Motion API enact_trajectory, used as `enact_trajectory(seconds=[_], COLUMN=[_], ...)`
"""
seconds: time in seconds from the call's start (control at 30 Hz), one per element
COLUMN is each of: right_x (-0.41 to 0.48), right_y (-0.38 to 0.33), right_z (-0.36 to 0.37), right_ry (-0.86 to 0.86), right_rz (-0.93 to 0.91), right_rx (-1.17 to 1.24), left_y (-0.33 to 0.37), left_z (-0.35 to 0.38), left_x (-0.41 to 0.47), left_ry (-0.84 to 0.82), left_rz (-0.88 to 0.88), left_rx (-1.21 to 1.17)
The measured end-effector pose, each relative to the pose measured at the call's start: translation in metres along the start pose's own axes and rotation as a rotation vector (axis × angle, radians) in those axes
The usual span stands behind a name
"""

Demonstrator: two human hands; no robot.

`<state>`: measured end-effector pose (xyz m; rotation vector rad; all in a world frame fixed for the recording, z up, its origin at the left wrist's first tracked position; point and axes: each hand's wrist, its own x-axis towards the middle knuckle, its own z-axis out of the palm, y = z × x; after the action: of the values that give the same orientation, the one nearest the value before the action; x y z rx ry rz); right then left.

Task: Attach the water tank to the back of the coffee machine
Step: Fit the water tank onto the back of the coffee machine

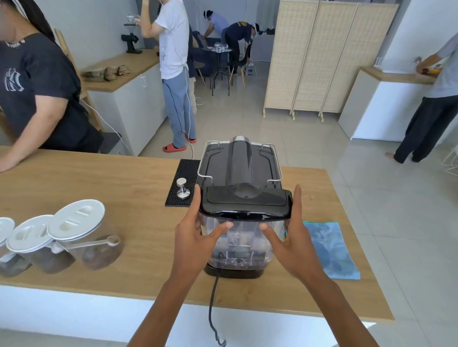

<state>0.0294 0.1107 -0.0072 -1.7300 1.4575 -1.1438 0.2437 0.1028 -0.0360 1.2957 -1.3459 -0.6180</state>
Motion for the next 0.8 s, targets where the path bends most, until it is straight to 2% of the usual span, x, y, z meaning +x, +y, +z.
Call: enact_trajectory(seconds=[0.8], right_x=[0.007], right_y=[0.001], right_z=[0.014], right_ry=[0.041], right_rz=[0.002], right_rx=[-0.004], left_y=[-0.011], left_z=[-0.006], left_x=[0.012], left_ry=[-0.002], left_rz=[0.041], left_rx=[-0.031])
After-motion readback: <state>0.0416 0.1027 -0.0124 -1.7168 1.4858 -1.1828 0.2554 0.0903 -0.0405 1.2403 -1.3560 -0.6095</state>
